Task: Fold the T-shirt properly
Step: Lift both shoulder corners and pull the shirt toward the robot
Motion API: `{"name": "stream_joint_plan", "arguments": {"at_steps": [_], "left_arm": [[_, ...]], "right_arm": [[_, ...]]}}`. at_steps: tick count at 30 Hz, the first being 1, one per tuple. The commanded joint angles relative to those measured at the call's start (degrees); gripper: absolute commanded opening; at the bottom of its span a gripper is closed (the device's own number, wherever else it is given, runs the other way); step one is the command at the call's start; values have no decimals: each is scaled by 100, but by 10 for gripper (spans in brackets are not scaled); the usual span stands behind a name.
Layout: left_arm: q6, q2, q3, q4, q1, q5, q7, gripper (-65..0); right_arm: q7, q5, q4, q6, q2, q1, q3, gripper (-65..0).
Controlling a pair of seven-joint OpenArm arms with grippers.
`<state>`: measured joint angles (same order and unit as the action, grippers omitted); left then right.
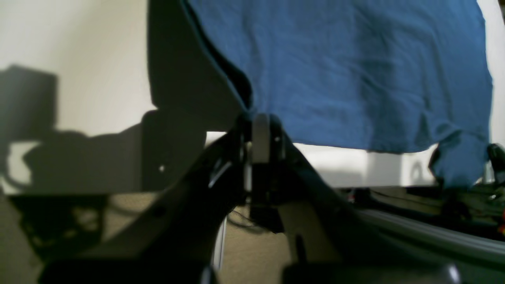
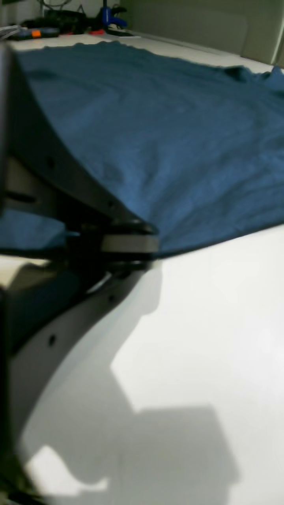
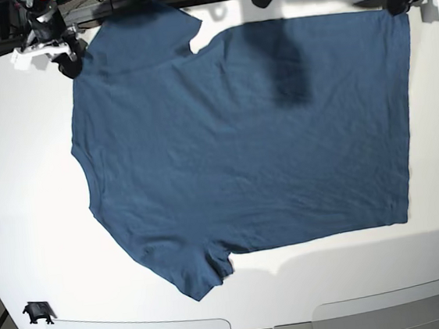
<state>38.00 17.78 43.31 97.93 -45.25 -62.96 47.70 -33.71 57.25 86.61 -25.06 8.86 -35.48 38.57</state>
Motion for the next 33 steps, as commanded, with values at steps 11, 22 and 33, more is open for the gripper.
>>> {"name": "stream_joint_plan", "arguments": {"at_steps": [11, 22, 33], "left_arm": [[63, 61, 240, 116, -623, -343, -11, -650], [200, -188, 345, 116, -822, -544, 350, -650], [200, -55, 1320, 116, -723, -1427, 525, -650]], "right_arm": [[-109, 393, 826, -264, 61, -612, 621, -650], [-258, 455, 1578, -269, 61, -1279, 868, -650], [-365, 748, 1982, -409, 66, -1443, 1163, -650]]}}
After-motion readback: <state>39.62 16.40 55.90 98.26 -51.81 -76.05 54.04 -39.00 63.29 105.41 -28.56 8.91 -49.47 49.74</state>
